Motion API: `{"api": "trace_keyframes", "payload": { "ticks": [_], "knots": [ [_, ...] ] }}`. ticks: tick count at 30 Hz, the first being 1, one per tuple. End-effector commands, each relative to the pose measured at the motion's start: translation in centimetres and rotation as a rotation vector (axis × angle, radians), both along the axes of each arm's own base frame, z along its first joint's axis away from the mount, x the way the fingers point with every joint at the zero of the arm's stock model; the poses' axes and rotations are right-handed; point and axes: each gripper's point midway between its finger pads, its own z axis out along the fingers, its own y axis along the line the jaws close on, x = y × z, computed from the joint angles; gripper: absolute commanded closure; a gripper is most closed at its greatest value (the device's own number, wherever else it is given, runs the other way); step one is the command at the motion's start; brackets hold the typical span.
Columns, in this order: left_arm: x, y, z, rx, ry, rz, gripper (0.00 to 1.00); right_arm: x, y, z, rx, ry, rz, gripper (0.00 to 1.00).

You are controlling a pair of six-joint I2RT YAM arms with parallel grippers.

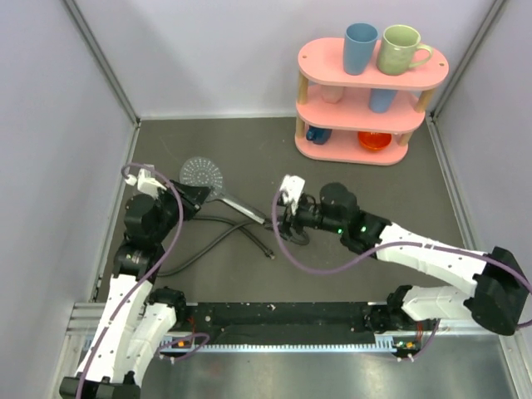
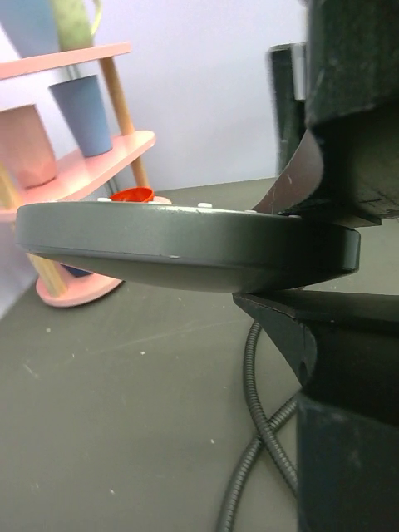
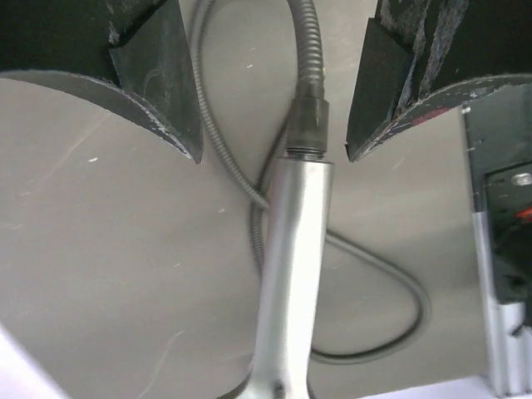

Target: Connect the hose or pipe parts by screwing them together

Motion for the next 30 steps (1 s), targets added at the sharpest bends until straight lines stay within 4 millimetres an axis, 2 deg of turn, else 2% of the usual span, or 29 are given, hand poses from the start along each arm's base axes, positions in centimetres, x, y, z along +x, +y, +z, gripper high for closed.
{"api": "trace_keyframes", "payload": {
  "ticks": [1,3,4,6,8,9,10,12,13,14,16,17,19,20,23,25,26,27,28,29,30],
  "knots": [
    [-0.1,1.8,2.7,-0.046,0.134,0.139,1.0,0.8,-0.1,2.5,-0.095,-0.373,-0.186,0.32],
    [0.0,2.0,2.2,-0.052,0.214,0.159,1.0,1.3,-0.4,2.2,-0.188,-0.486,-0.243,0.32],
    [-0.5,2.1,2.7,-0.049,0.242,0.166,1.0,0.1,0.5,1.8,-0.212,-0.517,-0.218,0.31],
    [-0.4,2.2,2.3,-0.048,0.295,0.178,1.0,0.4,0.9,1.2,-0.296,-0.584,-0.245,0.32],
    [-0.6,2.4,2.4,-0.048,0.321,0.192,1.0,-0.2,1.8,1.4,-0.343,-0.658,-0.24,0.32],
    [-0.6,2.5,2.4,-0.046,0.325,0.197,1.0,0.3,2.0,0.5,-0.394,-0.68,-0.274,0.33],
    [-0.7,2.6,2.5,-0.045,0.328,0.201,1.0,-0.2,2.6,0.4,-0.412,-0.704,-0.268,0.34],
    [-0.9,2.9,2.4,-0.039,0.342,0.218,1.0,0.1,3.1,0.6,-0.458,-0.76,-0.291,0.41],
    [-0.9,3.0,2.3,-0.038,0.346,0.223,1.0,0.1,3.8,0.0,-0.471,-0.775,-0.29,0.45],
    [-1.0,3.0,2.2,-0.033,0.352,0.221,1.0,-0.2,4.3,0.2,-0.478,-0.806,-0.285,0.56],
    [-1.1,3.0,2.4,-0.026,0.347,0.222,1.0,-0.1,4.7,0.3,-0.477,-0.827,-0.306,0.71],
    [-1.1,3.2,2.2,-0.018,0.349,0.226,1.0,-0.1,5.0,0.5,-0.47,-0.823,-0.311,0.83],
    [-1.3,3.6,2.1,-0.006,0.349,0.245,1.0,0.0,5.1,0.0,-0.493,-0.805,-0.317,0.92],
    [-1.3,3.7,2.0,0.003,0.346,0.249,1.0,0.1,5.3,0.4,-0.484,-0.795,-0.328,1.0],
    [-1.4,3.5,2.7,0.028,0.285,0.22,1.0,0.1,5.8,0.1,-0.478,-0.728,-0.308,1.0],
    [-1.5,2.5,4.2,0.026,0.155,0.147,1.0,0.5,5.9,0.2,-0.452,-0.66,-0.295,1.0],
    [-1.6,2.0,4.9,0.056,0.074,0.102,1.0,-0.3,6.5,0.4,-0.397,-0.587,-0.237,1.0],
    [-1.6,1.6,3.9,0.071,0.043,0.069,1.0,0.5,6.1,0.6,-0.375,-0.538,-0.229,1.0],
    [-2.2,0.9,6.7,0.06,-0.126,0.019,1.0,0.4,6.2,0.8,-0.339,-0.488,-0.195,1.0],
    [-2.4,0.7,7.0,0.073,-0.194,0.002,1.0,-1.0,7.1,0.5,-0.27,-0.394,-0.088,1.0],
    [-2.4,0.3,5.4,0.075,-0.213,-0.021,1.0,-1.6,7.0,1.6,-0.21,-0.356,-0.04,1.0]
  ]
}}
